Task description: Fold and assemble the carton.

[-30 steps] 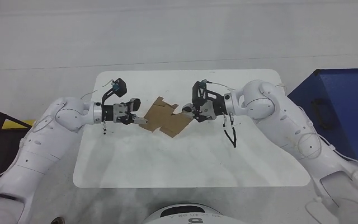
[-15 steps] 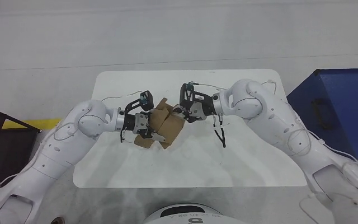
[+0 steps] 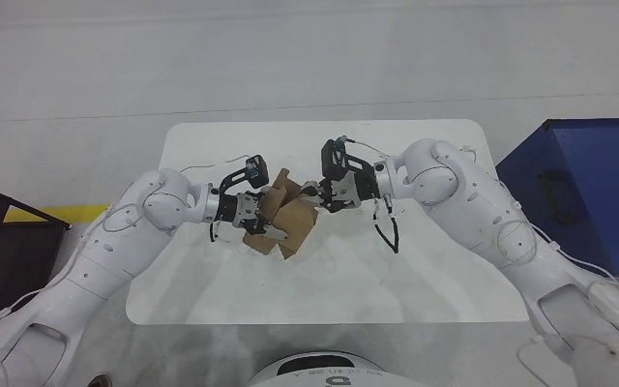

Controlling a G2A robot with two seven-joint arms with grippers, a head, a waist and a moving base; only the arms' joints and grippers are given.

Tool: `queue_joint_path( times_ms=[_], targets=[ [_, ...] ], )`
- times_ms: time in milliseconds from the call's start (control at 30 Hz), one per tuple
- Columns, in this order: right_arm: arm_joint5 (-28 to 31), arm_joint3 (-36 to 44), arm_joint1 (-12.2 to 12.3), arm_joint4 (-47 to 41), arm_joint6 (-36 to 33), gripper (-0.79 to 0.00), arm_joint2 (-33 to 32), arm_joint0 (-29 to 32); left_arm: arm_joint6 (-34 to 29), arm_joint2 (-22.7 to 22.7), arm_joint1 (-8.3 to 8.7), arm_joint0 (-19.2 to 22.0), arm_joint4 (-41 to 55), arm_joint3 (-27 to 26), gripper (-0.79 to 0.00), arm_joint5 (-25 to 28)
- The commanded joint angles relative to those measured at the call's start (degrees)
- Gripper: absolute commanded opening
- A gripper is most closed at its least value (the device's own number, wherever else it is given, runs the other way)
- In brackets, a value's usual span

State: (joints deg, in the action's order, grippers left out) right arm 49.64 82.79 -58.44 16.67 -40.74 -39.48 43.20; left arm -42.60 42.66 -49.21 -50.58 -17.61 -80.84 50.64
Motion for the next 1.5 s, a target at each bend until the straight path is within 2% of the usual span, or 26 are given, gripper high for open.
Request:
queue_joint_path(
  times_ms=[0,133,367,600,867,1000,1133,1333,1467],
  targets=[
    [0.3,-0.2,0.1,-1.5,-1.2,-0.785,-0.2,0.0,0.0,0.3,0.12,-0.3,-0.8,0.1,0.000,0.2],
    [-0.5,0.0,0.2,-2.1,-2.6,-0.785,-0.2,-0.2,0.2,0.3,0.17,-1.0,-1.1,-0.4,0.000,1.1],
    [-4.0,0.3,-1.1,2.8,-2.5,-0.785,1.9,-1.6,0.0,-1.6,-0.55,-0.5,3.8,-1.3,0.000,5.3],
    [-3.2,-1.3,-2.0,2.6,-1.8,-0.785,2.5,-2.6,-1.5,-2.6,-1.02,1.0,5.7,1.2,0.000,5.4],
    [-2.1,-1.9,-1.0,1.7,-0.8,-0.785,-0.8,-1.4,-0.7,-0.3,-0.25,0.2,0.6,4.7,0.000,3.5],
    [-3.4,-1.9,-0.3,1.3,0.9,-0.785,-3.3,0.2,-0.1,1.4,0.52,-0.9,-5.4,3.8,0.000,2.3],
    [-6.8,-2.2,0.4,-0.8,2.2,-0.785,-5.9,2.4,6.0,4.7,1.49,-3.7,-17.9,-1.4,0.000,-1.4],
    [-10.7,-1.7,0.9,-3.2,2.1,-0.785,-7.8,4.9,26.4,10.1,2.64,-12.0,-40.0,-11.4,0.000,-14.3],
    [-11.4,-1.3,1.1,-4.2,1.3,-0.785,-8.5,5.9,33.3,12.3,3.28,-15.6,-48.2,-14.8,0.000,-17.8]
  ],
)
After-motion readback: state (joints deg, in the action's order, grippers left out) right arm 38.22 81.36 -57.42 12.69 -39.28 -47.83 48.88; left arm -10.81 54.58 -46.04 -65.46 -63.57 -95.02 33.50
